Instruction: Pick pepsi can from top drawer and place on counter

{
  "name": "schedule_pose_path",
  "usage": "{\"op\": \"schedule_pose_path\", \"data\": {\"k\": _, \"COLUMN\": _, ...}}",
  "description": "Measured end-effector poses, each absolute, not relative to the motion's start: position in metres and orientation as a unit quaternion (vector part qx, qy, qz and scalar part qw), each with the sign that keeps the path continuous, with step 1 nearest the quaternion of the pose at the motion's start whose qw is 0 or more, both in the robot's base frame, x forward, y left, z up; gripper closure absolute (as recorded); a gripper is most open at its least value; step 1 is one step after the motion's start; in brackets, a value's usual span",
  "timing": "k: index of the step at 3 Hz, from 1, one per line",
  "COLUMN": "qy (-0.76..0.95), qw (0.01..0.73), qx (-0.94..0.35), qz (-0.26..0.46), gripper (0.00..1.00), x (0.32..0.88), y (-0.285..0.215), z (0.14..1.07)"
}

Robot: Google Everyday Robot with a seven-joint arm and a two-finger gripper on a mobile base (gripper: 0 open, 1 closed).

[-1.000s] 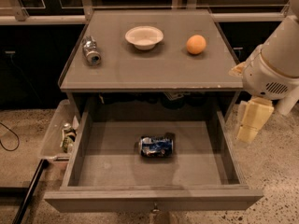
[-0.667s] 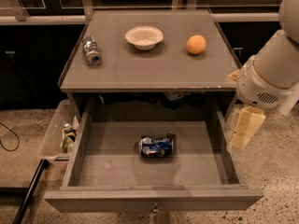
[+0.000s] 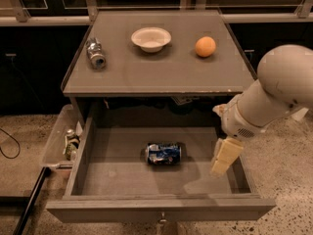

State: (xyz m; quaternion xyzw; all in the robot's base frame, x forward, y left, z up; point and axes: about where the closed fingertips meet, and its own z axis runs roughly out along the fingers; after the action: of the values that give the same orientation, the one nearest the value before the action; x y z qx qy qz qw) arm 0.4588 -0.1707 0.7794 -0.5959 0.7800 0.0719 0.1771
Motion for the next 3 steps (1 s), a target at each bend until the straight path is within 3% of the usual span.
{"op": "schedule_pose_path", "data": {"k": 3, "qy": 0.773, "qw": 0.210, "qx": -0.591, "qz": 0.099, "gripper": 0.00, "x": 0.4702, "y": -0.1490, "z": 0.7535}}
